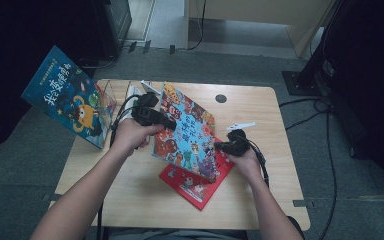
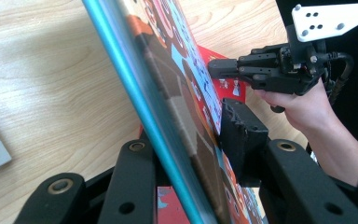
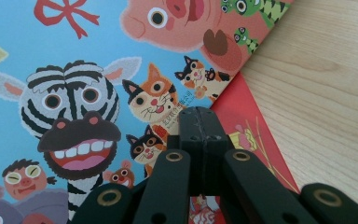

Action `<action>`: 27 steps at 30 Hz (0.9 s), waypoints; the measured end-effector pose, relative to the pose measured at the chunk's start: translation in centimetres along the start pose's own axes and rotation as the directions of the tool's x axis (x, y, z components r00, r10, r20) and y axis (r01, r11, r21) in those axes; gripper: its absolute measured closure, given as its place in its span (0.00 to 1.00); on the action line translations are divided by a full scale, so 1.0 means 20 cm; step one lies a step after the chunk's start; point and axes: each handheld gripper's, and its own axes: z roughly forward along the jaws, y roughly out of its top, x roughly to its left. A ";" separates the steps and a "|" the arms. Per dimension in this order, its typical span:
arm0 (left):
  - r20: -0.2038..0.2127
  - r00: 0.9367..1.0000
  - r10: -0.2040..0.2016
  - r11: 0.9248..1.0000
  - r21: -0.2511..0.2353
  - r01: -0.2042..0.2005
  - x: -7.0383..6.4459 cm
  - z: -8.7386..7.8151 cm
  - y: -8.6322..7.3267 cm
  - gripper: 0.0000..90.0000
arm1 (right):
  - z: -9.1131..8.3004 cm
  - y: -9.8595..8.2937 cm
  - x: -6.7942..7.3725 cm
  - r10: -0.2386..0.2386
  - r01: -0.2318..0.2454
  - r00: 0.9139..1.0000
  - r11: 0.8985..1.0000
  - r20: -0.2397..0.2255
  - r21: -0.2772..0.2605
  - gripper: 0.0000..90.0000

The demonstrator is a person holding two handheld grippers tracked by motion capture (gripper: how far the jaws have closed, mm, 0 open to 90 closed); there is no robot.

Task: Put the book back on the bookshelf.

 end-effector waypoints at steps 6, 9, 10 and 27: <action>-0.025 0.998 -0.057 0.996 0.070 0.058 0.02 0.00 0.05 0.76 | 0.00 0.00 -0.01 0.007 -0.007 1.000 1.000 -0.012 -0.007 0.92; 0.036 0.996 -0.082 0.991 0.104 0.078 0.04 -0.02 0.10 0.81 | -0.02 0.01 -0.02 0.024 -0.024 0.999 1.000 -0.042 -0.013 0.84; 0.046 0.995 -0.087 0.991 0.104 0.082 0.03 -0.02 0.11 0.82 | -0.02 0.01 -0.03 0.024 -0.025 0.999 1.000 -0.037 -0.017 0.83; -0.006 0.999 -0.045 0.987 0.152 0.045 -0.06 -0.13 0.19 0.91 | -0.05 0.01 -0.05 0.000 0.000 1.000 0.999 0.006 -0.054 0.66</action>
